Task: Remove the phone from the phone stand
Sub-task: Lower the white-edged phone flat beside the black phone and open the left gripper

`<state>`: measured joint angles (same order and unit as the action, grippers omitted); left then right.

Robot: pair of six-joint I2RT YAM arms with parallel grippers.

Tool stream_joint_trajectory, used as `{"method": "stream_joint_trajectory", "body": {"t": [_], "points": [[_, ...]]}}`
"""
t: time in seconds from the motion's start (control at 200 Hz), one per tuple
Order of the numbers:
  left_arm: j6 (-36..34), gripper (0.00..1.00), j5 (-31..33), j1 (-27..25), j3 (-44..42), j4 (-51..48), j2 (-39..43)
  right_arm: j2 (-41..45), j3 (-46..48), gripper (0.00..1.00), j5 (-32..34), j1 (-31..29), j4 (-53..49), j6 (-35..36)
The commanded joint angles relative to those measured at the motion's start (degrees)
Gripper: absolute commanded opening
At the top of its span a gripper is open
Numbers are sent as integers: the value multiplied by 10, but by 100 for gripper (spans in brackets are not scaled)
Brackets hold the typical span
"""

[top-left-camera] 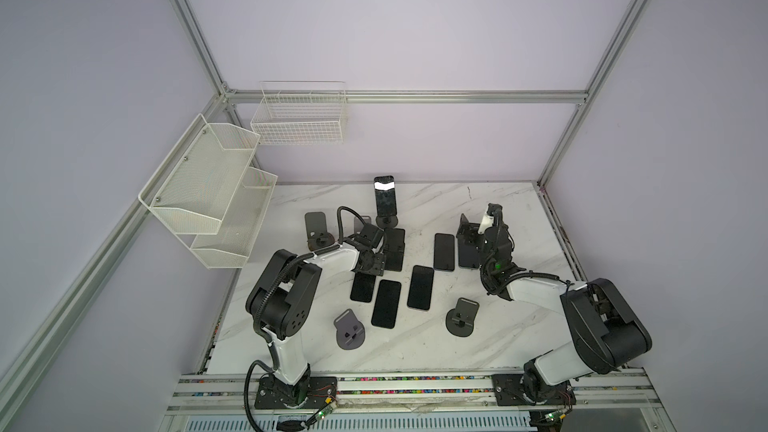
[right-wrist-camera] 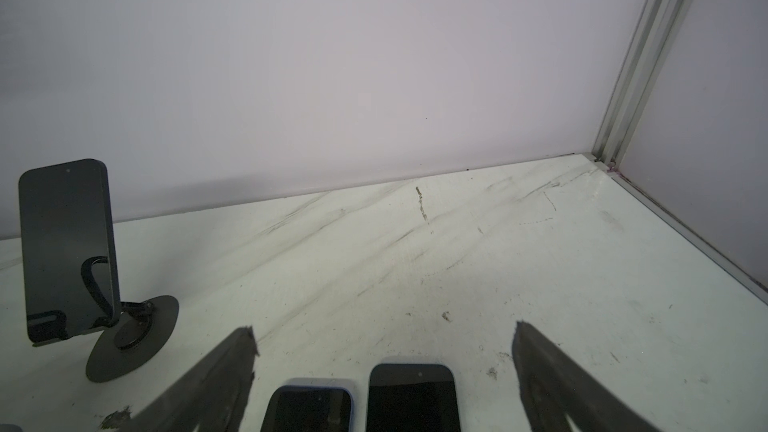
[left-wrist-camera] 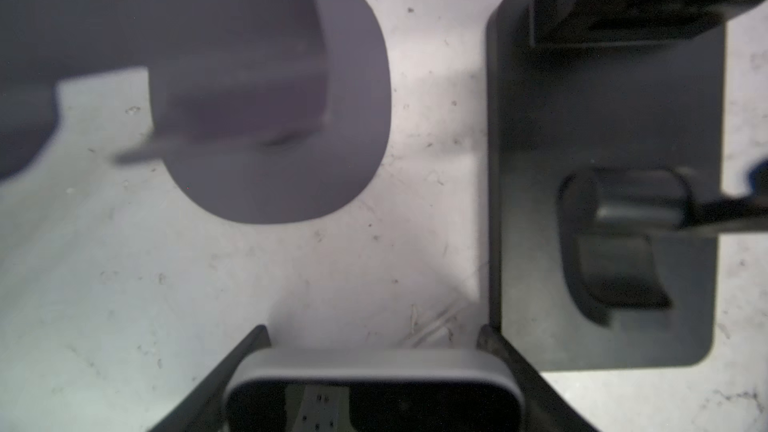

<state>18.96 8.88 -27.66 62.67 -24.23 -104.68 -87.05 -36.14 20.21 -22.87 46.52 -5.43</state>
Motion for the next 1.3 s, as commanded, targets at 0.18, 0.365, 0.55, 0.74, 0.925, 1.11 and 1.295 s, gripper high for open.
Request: {"method": "stream_joint_trajectory", "body": {"t": [0.18, 0.365, 0.55, 0.74, 0.925, 1.11, 1.295], "points": [[6, 78, 7, 3, -6, -24, -29, 0, -6, 97, 9, -5, 3, 11], [11, 78, 5, 4, -7, -25, -25, -1, -7, 97, 10, -5, 2, 12], [16, 78, 2, 3, -13, -24, -28, -2, -8, 97, 10, -6, 2, 12], [20, 78, 4, 3, -20, -24, -22, -2, -8, 97, 12, -7, 2, 12], [24, 80, 3, 3, -36, -23, -13, 0, -6, 97, 12, -7, 4, 12], [22, 78, -4, 3, -36, -25, -8, 0, -4, 97, 13, -6, 6, 12], [25, 78, -6, 4, -28, -36, 32, 1, -4, 97, 12, -8, 6, 12]]}}
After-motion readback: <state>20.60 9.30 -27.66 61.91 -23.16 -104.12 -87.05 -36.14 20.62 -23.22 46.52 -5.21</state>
